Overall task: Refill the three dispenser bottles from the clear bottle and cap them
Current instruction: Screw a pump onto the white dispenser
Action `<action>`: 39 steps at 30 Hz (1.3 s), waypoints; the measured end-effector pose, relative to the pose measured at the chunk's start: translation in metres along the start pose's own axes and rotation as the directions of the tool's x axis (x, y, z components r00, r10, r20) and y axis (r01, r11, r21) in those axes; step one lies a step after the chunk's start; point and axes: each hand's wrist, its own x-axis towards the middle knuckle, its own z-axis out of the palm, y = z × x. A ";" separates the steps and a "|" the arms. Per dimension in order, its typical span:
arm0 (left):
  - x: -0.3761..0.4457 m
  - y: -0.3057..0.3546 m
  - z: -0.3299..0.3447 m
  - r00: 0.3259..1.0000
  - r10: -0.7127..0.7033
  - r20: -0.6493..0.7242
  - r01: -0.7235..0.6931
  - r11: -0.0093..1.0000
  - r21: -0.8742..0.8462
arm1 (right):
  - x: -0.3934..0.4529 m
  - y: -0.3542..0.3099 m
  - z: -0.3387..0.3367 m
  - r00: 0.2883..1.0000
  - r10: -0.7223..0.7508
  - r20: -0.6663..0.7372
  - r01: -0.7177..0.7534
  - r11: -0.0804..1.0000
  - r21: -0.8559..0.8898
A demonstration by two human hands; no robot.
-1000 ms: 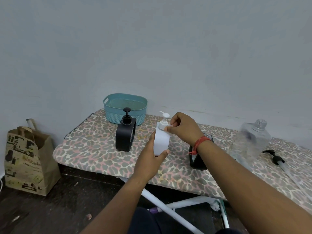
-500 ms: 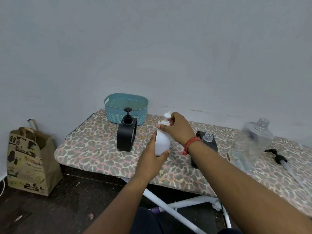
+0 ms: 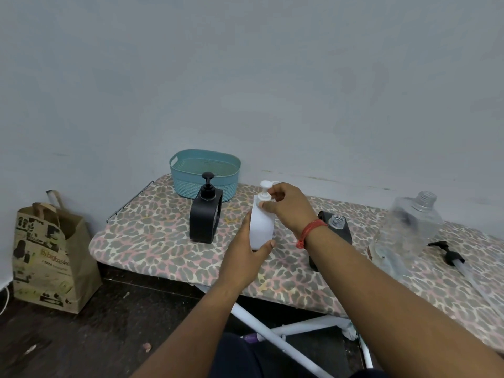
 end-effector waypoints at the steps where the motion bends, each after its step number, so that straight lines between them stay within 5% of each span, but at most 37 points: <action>1: 0.000 0.000 0.000 1.000 0.001 0.002 -0.001 1.000 0.009 | 0.000 0.001 0.003 1.000 0.003 -0.026 -0.003 1.000 -0.005; 11: 0.007 0.000 0.000 1.000 0.010 0.012 -0.010 0.998 0.059 | -0.004 0.012 0.002 0.998 -0.018 -0.057 0.025 0.993 0.119; 39: 0.008 -0.002 -0.002 0.997 -0.027 0.068 0.024 0.999 0.044 | 0.000 0.014 0.013 0.987 -0.107 -0.121 0.109 0.994 0.009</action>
